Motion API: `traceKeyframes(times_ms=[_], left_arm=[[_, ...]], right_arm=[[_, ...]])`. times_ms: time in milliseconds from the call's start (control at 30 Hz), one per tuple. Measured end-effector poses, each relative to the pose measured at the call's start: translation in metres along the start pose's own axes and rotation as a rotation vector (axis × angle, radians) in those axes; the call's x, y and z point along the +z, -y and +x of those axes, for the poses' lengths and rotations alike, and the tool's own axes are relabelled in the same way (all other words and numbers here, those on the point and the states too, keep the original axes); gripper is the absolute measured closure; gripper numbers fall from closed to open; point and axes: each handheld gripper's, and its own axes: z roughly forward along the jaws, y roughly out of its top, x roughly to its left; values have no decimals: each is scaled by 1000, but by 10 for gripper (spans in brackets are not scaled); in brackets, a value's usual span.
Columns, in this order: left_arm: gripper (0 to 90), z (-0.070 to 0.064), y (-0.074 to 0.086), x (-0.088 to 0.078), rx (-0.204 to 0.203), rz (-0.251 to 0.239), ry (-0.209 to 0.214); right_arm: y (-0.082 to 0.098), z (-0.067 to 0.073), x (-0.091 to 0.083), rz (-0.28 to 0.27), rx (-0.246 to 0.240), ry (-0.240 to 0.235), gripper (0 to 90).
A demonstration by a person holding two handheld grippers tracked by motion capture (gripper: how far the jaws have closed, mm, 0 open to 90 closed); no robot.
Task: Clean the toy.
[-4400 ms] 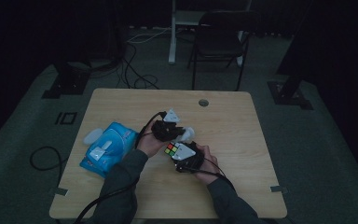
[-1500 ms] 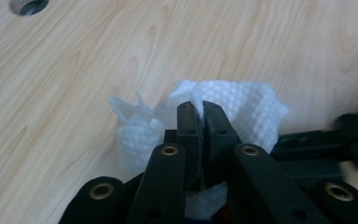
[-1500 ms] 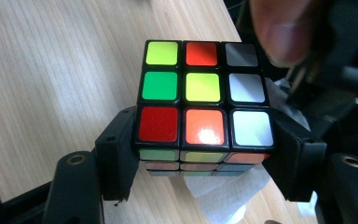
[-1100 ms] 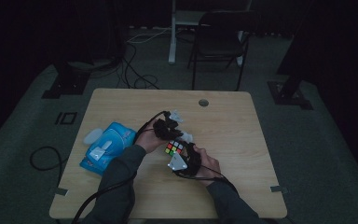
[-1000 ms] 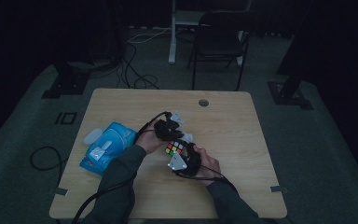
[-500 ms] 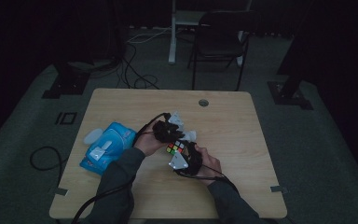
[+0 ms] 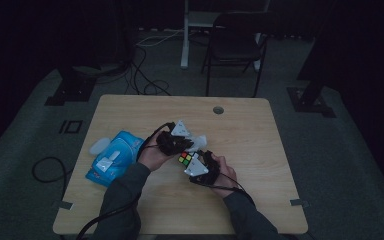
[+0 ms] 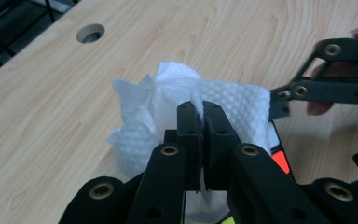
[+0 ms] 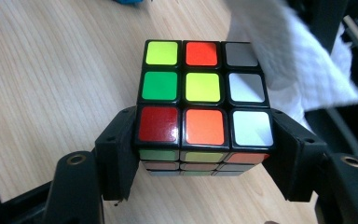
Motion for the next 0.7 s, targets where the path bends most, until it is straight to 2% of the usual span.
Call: traceKeyframes(times_ms=[167, 400, 500, 700], left_arm=[[879, -5, 5, -4, -13, -40, -23], [877, -19, 14, -8, -1, -80, -74], [874, -24, 17, -8, 7, -76, -69], [874, -31, 22, -6, 15, -73, -50]], right_arm=[[0, -4, -1, -16, 46, -33, 344], [3, -12, -2, -35, 137, -79, 344], [4, -16, -3, -37, 177, -88, 344], [6, -19, -2, -29, 203, -89, 343]])
